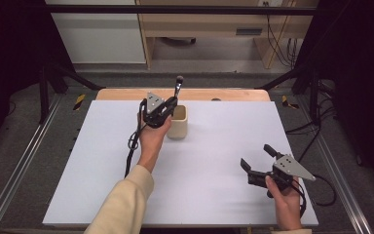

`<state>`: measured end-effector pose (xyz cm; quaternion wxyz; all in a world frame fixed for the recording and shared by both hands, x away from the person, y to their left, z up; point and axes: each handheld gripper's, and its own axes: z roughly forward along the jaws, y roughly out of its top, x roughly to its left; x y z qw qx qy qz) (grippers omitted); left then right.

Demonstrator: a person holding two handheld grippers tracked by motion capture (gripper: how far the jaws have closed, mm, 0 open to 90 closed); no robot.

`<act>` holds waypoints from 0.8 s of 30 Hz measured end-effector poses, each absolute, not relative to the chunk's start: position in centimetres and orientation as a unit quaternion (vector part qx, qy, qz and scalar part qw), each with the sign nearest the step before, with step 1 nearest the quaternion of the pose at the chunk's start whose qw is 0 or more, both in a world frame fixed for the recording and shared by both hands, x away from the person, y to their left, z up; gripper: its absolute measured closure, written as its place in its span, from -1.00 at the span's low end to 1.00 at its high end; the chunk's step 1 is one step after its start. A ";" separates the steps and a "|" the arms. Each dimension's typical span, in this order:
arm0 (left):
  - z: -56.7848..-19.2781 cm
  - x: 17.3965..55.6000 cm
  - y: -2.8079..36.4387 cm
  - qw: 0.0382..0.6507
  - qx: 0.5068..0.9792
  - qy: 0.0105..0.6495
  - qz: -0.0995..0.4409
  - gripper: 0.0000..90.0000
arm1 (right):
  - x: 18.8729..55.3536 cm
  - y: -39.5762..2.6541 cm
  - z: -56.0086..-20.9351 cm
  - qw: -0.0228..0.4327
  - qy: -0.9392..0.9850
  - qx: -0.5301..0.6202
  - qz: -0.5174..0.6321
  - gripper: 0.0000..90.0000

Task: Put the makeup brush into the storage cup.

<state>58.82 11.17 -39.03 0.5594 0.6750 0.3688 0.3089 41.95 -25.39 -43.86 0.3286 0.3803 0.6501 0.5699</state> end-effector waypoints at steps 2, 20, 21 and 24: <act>-39.1 58.9 11.2 0.560 0.674 0.370 0.309 0.75 | 42.0 -25.4 -43.9 0.329 0.651 0.380 0.569 -0.93; -39.7 59.2 11.0 0.564 0.671 0.370 0.309 0.75 | 42.0 -25.3 -43.9 0.326 0.652 0.380 0.569 -0.93; -39.8 59.2 11.0 0.562 0.672 0.369 0.308 0.75 | 42.0 -25.3 -43.9 0.327 0.653 0.379 0.569 -0.93; -40.0 59.2 10.9 0.563 0.673 0.370 0.306 0.75 | 42.0 -25.3 -44.0 0.325 0.653 0.380 0.569 -0.92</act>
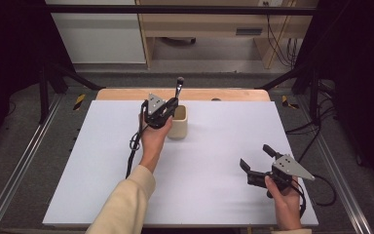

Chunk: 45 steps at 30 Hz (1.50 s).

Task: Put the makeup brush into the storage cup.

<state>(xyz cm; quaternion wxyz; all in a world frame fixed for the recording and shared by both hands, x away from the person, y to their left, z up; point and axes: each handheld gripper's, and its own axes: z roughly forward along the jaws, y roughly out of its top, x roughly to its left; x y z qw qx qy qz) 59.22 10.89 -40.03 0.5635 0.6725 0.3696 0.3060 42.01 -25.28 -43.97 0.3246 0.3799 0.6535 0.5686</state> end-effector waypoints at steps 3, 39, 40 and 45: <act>-40.2 59.2 10.9 0.564 0.672 0.370 0.305 0.75 | 42.0 -25.3 -44.0 0.324 0.654 0.379 0.568 -0.92; -41.1 58.9 11.6 0.555 0.676 0.375 0.306 0.75 | 42.0 -25.3 -44.0 0.326 0.654 0.381 0.566 -0.93; -41.2 58.9 11.7 0.555 0.677 0.375 0.306 0.75 | 42.0 -25.3 -44.0 0.327 0.655 0.381 0.566 -0.93; -41.2 58.7 11.7 0.556 0.677 0.373 0.305 0.75 | 42.0 -25.2 -44.0 0.325 0.655 0.382 0.565 -0.93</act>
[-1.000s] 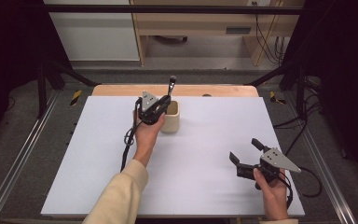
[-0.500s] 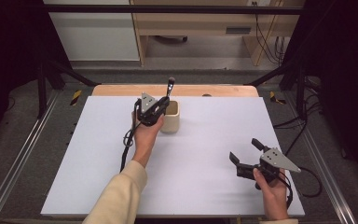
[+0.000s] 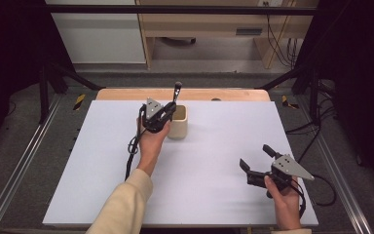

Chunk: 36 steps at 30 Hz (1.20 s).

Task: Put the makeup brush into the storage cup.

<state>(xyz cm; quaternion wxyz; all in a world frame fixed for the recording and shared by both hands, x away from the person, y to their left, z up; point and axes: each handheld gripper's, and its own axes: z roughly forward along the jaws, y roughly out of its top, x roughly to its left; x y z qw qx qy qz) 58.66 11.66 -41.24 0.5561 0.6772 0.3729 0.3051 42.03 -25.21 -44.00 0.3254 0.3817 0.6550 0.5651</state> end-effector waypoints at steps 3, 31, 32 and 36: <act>-41.3 58.6 11.7 0.556 0.677 0.373 0.306 0.75 | 42.0 -25.2 -44.0 0.325 0.655 0.382 0.565 -0.93; -41.6 57.4 11.6 0.541 0.691 0.363 0.312 0.73 | 42.0 -25.2 -44.0 0.326 0.654 0.382 0.565 -0.93; -41.5 57.2 11.7 0.545 0.690 0.361 0.313 0.71 | 42.0 -25.2 -44.0 0.327 0.653 0.382 0.566 -0.93; -41.1 56.8 12.1 0.550 0.687 0.358 0.312 0.67 | 42.0 -25.2 -44.0 0.327 0.653 0.382 0.567 -0.93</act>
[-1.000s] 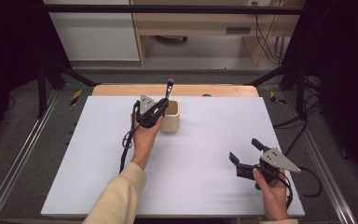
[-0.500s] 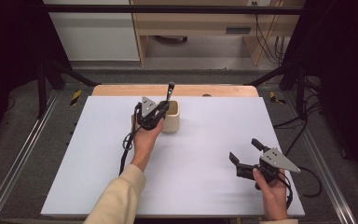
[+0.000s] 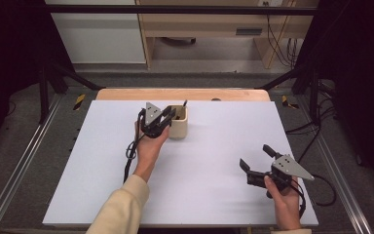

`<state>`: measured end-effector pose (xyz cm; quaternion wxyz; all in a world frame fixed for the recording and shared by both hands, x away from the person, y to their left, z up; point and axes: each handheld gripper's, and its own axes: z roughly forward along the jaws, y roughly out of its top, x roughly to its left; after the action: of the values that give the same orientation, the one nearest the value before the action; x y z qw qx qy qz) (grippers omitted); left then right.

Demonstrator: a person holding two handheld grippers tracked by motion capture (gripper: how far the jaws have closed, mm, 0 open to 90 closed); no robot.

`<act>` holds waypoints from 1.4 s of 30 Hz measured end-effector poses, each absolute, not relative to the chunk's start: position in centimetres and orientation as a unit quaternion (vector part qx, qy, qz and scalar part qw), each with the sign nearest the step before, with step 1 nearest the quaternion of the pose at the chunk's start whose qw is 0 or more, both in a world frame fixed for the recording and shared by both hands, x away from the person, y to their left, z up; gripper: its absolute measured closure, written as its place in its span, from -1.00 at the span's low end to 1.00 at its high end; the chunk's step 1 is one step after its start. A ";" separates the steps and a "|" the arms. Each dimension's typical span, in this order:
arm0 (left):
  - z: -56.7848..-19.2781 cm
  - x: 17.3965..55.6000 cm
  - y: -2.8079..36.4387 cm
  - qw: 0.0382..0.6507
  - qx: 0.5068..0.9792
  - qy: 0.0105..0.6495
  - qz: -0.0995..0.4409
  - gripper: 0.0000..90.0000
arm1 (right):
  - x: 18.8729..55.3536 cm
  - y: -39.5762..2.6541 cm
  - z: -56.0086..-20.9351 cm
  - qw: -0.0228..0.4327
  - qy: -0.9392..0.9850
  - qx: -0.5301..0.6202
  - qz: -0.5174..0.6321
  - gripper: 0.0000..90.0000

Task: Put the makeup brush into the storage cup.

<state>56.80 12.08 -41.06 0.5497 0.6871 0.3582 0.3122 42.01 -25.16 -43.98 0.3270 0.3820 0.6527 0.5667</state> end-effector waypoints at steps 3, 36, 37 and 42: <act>-40.8 56.4 12.3 0.550 0.688 0.355 0.314 0.63 | 42.0 -25.2 -44.0 0.328 0.653 0.382 0.565 -0.93; -40.4 55.9 12.5 0.542 0.702 0.352 0.300 -0.48 | 42.0 -25.2 -43.9 0.329 0.654 0.382 0.564 -0.93; -40.4 55.9 12.4 0.538 0.704 0.349 0.306 -0.60 | 42.0 -25.2 -43.9 0.328 0.654 0.382 0.565 -0.93; -40.2 55.7 12.5 0.538 0.704 0.348 0.306 -0.78 | 41.9 -25.3 -43.9 0.329 0.654 0.382 0.565 -0.93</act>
<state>55.73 12.48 -40.24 0.5377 0.7045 0.3482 0.3056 41.94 -25.26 -43.90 0.3291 0.3818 0.6536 0.5646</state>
